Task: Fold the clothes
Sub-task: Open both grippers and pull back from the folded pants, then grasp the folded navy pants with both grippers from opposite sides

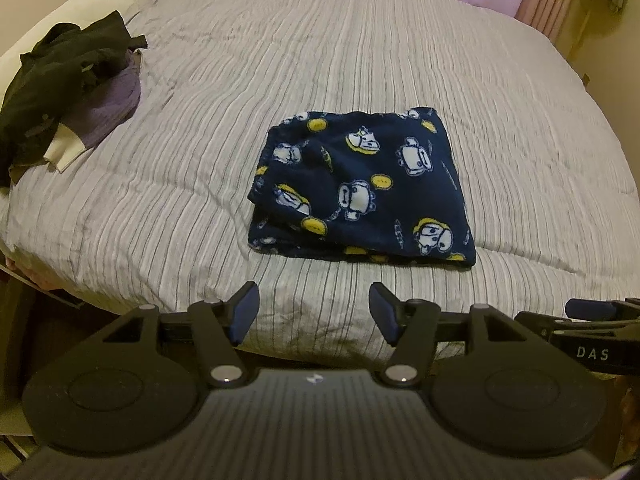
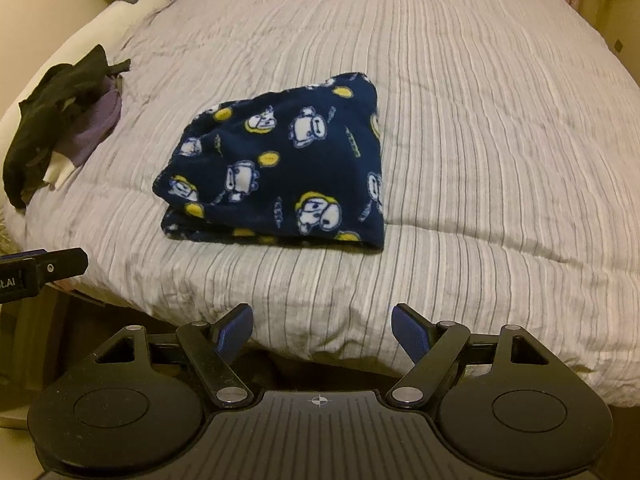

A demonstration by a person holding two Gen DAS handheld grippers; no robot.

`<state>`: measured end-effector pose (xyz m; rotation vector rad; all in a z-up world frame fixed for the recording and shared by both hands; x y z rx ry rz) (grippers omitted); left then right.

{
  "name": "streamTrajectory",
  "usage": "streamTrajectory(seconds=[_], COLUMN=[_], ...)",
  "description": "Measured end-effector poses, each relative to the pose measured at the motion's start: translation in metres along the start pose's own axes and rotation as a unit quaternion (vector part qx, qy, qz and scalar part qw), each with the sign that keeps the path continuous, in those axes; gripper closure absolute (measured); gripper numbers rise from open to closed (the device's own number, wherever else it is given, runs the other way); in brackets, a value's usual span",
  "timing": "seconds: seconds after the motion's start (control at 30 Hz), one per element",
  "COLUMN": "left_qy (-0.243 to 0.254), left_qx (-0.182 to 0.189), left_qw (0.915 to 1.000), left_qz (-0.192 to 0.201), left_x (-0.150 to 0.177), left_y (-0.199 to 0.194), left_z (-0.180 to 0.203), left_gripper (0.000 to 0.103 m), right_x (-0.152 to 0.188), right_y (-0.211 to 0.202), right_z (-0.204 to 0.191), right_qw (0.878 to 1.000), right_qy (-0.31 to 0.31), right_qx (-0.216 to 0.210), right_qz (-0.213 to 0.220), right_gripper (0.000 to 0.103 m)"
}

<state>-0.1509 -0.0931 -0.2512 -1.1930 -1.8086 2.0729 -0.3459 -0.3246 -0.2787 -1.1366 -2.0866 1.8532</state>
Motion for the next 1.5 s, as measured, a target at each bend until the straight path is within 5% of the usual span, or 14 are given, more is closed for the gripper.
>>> streamTrajectory(seconds=[0.6,1.1,1.5], left_qy=[-0.09,-0.12,-0.153], left_qx=[0.052,0.115,0.151], left_qw=[0.9928,0.984,0.9735], left_qz=[-0.06,-0.065,-0.079], left_x=[-0.009,-0.103,-0.112], left_y=[0.082,0.172,0.218], left_z=[-0.059,-0.127,-0.152], left_gripper=[0.041,0.041,0.038], right_x=[0.01,-0.104,-0.118], right_y=[0.061,0.11,0.134], right_z=[0.036,0.03,0.026], right_qw=[0.992,0.989,0.983], right_qy=[0.087,0.133,0.158], right_qx=[0.031,0.058,0.073], right_qz=[-0.081,-0.041,-0.053], right_gripper=[0.024,0.024,0.024])
Point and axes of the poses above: each gripper's, at about its wrist camera, not at the fingertips, and y roughly the way its jaws point, z to its right, x to its underside, the point moved 8 cm from there along y, roughly the way its jaws point, and after that the axes turned 5 degrees about y, right-handed, at the moved point
